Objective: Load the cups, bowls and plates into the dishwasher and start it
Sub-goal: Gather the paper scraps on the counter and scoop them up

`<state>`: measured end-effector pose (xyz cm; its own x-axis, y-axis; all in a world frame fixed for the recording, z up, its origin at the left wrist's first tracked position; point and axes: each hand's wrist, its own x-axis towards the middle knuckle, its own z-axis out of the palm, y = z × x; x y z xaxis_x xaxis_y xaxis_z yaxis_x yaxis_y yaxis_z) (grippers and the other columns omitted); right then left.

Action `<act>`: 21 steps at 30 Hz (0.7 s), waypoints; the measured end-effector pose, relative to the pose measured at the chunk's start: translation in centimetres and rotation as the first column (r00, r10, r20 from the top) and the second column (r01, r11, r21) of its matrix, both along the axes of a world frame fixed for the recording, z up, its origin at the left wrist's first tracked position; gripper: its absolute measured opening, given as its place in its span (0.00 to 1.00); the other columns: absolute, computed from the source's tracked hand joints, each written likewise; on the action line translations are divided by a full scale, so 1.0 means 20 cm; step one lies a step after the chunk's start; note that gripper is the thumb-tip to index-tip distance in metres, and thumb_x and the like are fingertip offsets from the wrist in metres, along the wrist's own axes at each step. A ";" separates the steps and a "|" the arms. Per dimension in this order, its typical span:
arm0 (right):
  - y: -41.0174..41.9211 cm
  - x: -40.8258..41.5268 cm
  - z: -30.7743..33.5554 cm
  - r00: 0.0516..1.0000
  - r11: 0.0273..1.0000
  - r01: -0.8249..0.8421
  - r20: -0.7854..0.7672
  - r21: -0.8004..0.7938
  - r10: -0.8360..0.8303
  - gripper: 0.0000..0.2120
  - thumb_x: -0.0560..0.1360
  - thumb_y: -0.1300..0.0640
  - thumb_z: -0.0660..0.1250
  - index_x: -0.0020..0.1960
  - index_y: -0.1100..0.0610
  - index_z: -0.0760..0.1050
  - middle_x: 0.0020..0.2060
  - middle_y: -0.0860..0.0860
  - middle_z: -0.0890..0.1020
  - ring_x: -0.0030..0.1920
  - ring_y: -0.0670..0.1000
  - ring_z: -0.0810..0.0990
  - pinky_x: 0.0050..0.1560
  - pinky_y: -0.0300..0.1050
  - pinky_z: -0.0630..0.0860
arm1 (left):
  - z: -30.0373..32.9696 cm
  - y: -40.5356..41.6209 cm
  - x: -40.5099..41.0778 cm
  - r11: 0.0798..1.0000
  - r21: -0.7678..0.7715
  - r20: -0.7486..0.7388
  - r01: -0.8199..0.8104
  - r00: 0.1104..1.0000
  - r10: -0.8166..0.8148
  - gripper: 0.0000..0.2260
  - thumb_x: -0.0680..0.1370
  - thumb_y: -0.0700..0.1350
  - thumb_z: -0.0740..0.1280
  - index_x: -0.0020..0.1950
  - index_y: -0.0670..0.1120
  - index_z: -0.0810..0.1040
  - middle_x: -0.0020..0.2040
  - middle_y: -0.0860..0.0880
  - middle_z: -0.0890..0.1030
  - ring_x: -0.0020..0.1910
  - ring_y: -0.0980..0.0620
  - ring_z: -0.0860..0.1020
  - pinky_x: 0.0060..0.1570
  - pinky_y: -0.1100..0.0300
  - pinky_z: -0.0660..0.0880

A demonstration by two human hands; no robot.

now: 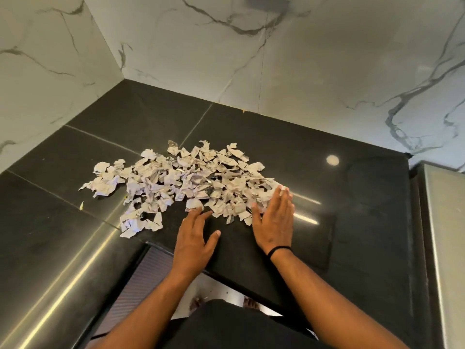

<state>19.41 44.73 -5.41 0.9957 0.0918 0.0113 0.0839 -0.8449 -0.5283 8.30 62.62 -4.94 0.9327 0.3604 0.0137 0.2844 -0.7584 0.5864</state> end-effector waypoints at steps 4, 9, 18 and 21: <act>0.16 0.06 0.04 0.978 0.962 -0.202 -0.021 0.184 0.209 0.37 0.82 0.37 0.51 0.82 0.55 0.41 0.81 0.54 0.45 0.81 0.52 0.43 0.80 0.54 0.47 | 0.05 -0.04 0.06 0.999 0.033 0.046 0.036 0.998 -0.038 0.18 0.78 0.52 0.70 0.67 0.51 0.75 0.69 0.50 0.74 0.70 0.50 0.70 0.70 0.47 0.69; 0.13 0.13 0.08 0.989 0.936 -0.120 0.127 0.331 0.082 0.37 0.79 0.33 0.49 0.80 0.54 0.57 0.80 0.53 0.59 0.80 0.53 0.55 0.79 0.52 0.55 | 0.14 0.02 0.15 0.987 0.088 0.240 -0.131 0.965 0.107 0.11 0.76 0.45 0.73 0.57 0.49 0.79 0.54 0.51 0.76 0.54 0.52 0.74 0.53 0.55 0.72; 0.12 0.30 0.02 0.997 0.997 -0.072 -0.030 0.012 0.073 0.38 0.79 0.32 0.41 0.81 0.54 0.49 0.81 0.55 0.52 0.81 0.56 0.44 0.80 0.56 0.43 | 0.14 0.19 0.47 0.961 0.050 0.145 -0.274 0.953 0.264 0.24 0.81 0.54 0.66 0.75 0.50 0.69 0.78 0.44 0.63 0.78 0.44 0.60 0.75 0.44 0.58; 0.25 0.29 0.03 0.981 0.981 -0.190 -0.054 -0.039 0.188 0.36 0.80 0.34 0.40 0.81 0.54 0.48 0.81 0.54 0.51 0.81 0.55 0.42 0.80 0.56 0.41 | 0.10 0.21 0.57 0.981 -0.008 -0.003 -0.192 0.981 0.192 0.26 0.83 0.60 0.56 0.79 0.51 0.62 0.75 0.44 0.69 0.74 0.45 0.65 0.74 0.45 0.62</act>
